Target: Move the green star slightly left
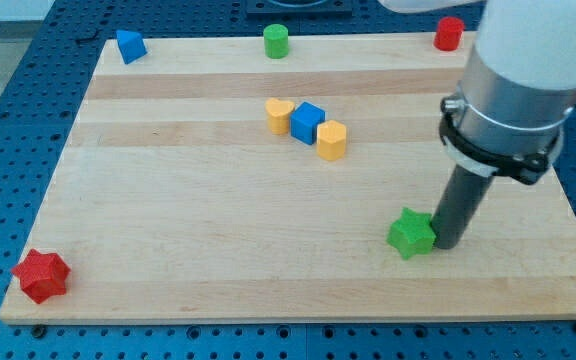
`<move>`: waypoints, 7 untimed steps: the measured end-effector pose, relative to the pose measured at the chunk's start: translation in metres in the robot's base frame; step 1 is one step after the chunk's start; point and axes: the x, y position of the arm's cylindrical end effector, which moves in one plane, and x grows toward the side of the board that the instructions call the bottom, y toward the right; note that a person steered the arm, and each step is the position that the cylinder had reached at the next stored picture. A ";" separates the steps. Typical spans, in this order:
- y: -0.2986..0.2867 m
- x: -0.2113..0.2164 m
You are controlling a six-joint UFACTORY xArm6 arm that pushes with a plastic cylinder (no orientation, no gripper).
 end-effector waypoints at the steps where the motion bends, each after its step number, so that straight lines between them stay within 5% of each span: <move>1: -0.028 -0.012; 4: -0.093 -0.037; 7: -0.062 0.026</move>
